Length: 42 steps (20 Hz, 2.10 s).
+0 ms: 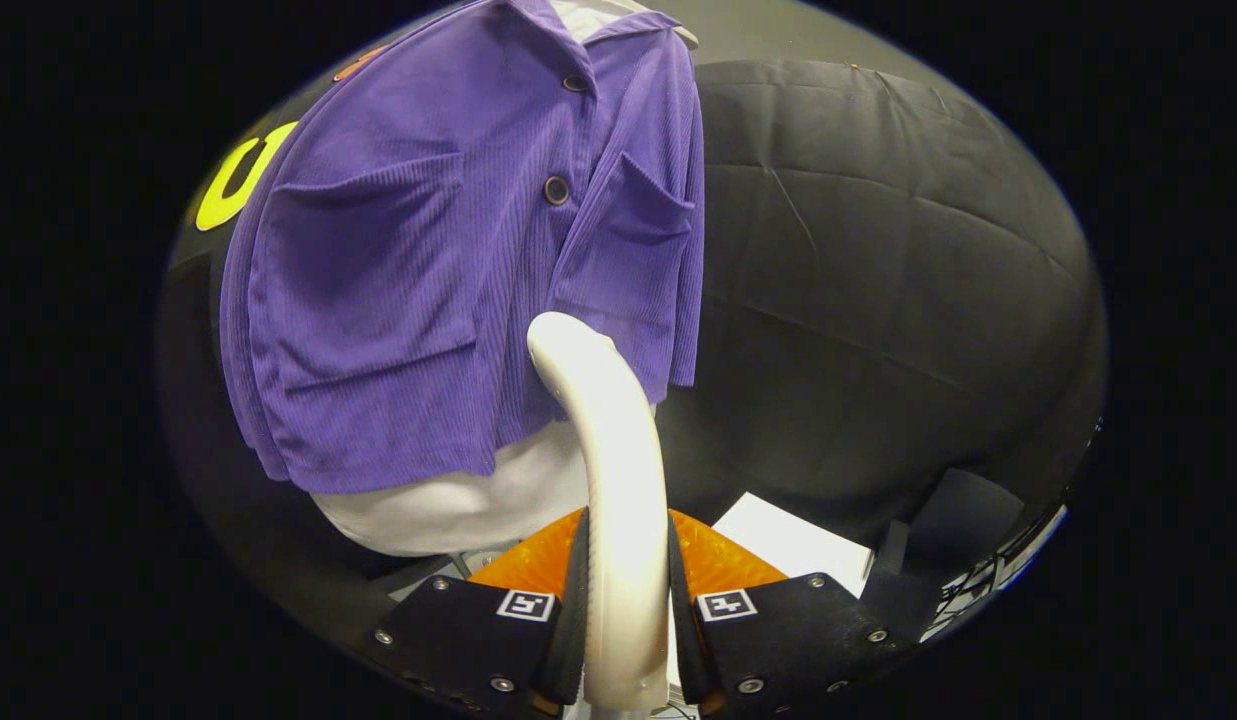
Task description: Iron the clothes twice with a garment steamer, once on the left side and once on the right side.
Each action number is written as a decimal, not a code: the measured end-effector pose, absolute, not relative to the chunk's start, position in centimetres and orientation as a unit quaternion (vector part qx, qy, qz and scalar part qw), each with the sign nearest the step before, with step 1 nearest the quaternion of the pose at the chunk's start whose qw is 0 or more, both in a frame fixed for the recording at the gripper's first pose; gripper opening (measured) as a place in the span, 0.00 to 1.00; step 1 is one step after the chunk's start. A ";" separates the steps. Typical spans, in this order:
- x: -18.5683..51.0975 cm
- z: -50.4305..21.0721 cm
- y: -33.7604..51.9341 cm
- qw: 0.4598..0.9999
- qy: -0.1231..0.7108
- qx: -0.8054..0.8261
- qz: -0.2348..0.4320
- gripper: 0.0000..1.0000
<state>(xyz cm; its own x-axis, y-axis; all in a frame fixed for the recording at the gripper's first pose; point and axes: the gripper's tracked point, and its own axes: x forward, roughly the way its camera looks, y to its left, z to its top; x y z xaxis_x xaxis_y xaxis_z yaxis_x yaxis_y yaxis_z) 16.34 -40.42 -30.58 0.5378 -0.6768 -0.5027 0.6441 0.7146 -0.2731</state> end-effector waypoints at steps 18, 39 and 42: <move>9.1 -25.0 -34.2 0.908 0.264 -0.045 -0.322 0.37; -4.3 -3.9 -21.0 0.961 0.112 -0.081 -0.241 0.37; -5.5 -2.8 -18.6 0.963 0.097 -0.078 -0.237 0.37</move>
